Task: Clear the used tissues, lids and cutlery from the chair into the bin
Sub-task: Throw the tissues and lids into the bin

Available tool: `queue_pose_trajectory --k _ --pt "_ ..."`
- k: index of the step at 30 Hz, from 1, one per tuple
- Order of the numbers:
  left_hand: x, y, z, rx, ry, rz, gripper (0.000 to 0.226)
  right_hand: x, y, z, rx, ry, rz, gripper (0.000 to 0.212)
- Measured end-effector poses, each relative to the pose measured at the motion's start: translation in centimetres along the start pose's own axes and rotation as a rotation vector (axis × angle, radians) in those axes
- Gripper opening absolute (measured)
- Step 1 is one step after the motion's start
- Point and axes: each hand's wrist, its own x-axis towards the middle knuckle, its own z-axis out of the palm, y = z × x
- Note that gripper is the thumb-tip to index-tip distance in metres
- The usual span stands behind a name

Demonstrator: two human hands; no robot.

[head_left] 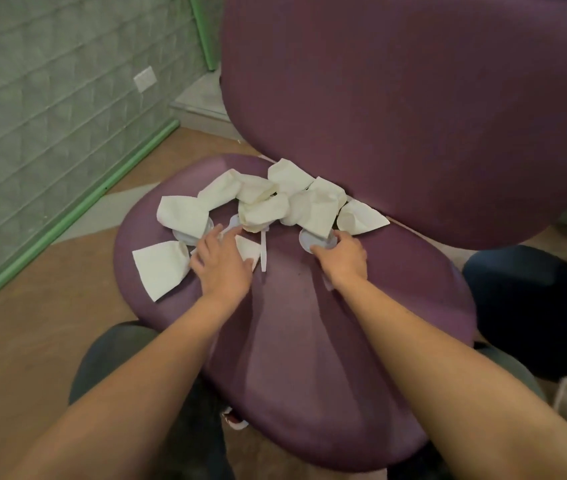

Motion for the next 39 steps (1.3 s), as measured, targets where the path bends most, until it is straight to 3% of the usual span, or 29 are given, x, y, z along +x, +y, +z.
queue_pose_trajectory --k 7,10,13,15,19,22,26,32,36,39 --pt "0.3 -0.6 0.4 0.024 0.037 -0.049 0.082 0.8 -0.5 2.1 -0.252 0.04 0.023 0.078" --pt "0.5 -0.5 -0.3 0.011 0.073 -0.049 0.082 0.7 -0.7 2.1 -0.208 0.072 0.078 0.086" --pt "0.1 -0.5 -1.0 -0.191 0.024 -0.006 0.073 0.3 -1.1 1.8 -0.136 0.085 0.157 0.094" --pt "-0.4 -0.6 -1.2 -0.249 0.013 -0.01 0.064 -0.2 -1.0 1.5 -0.075 0.089 0.18 0.089" --pt "-1.8 -1.0 -1.4 -0.299 0.003 -0.046 0.048 -1.4 0.1 1.2 0.161 0.076 0.226 0.052" --pt "-3.1 -1.2 -1.7 -0.469 0.019 -0.049 0.035 -2.8 1.4 0.2 0.347 0.097 0.239 0.035" --pt "-5.1 0.8 -2.4 -0.637 -0.006 -0.034 0.025 -5.1 3.2 -2.1 0.512 0.123 0.197 0.031" --pt "-8.5 7.8 -2.5 -0.66 -0.154 0.034 0.021 -8.0 7.0 -8.4 0.656 0.206 0.119 0.027" --pt "-10.9 13.3 -1.8 -0.664 -0.322 0.093 0.023 -10.0 10.8 -13.3 0.705 0.355 0.107 0.024" --pt "-12.6 17.4 -0.8 -0.843 -0.526 0.089 0.029 -11.3 13.8 -16.1 0.714 0.445 0.14 0.024"
